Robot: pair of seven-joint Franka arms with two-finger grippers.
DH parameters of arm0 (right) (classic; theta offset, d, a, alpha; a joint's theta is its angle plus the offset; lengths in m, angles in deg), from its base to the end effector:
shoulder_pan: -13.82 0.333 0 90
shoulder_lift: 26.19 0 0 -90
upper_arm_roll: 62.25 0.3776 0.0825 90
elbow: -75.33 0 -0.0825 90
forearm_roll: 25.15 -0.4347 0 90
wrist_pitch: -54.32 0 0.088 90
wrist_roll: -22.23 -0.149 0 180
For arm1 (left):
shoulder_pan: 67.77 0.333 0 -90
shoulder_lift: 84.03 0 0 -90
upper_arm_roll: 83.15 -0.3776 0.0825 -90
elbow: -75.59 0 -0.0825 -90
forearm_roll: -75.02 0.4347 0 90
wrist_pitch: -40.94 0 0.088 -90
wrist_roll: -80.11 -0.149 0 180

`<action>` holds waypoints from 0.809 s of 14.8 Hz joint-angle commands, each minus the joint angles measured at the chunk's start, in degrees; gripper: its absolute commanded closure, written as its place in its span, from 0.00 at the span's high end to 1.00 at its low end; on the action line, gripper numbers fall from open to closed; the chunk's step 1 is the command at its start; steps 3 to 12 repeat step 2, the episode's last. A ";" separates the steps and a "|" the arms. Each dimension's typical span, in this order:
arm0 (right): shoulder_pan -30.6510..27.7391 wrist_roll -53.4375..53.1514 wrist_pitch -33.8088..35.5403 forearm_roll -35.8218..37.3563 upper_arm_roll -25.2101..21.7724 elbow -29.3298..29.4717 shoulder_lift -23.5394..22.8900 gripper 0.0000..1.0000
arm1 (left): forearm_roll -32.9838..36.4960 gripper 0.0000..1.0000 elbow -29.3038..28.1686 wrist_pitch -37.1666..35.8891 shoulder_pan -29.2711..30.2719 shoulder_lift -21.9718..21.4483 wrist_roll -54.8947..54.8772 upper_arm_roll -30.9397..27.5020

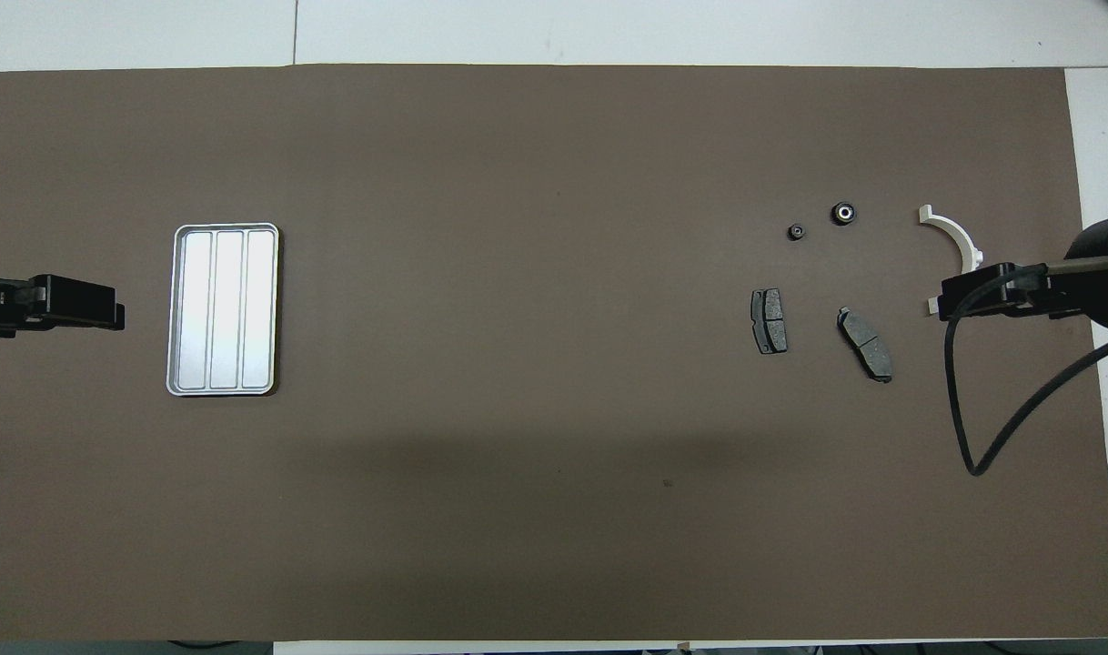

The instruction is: Place bearing gear from tray to pile

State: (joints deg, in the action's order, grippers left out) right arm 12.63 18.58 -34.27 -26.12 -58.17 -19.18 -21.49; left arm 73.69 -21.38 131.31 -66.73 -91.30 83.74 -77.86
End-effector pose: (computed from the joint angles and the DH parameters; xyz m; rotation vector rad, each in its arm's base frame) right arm 0.5696 0.0330 0.6491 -3.1315 0.0209 0.0346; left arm 0.5562 -0.0481 0.6545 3.1292 -0.0158 0.0162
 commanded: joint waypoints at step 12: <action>-0.57 1.45 -0.97 0.79 0.40 -0.24 0.40 1.00 | -0.60 1.00 0.29 -0.90 -0.16 -0.38 -0.20 -0.10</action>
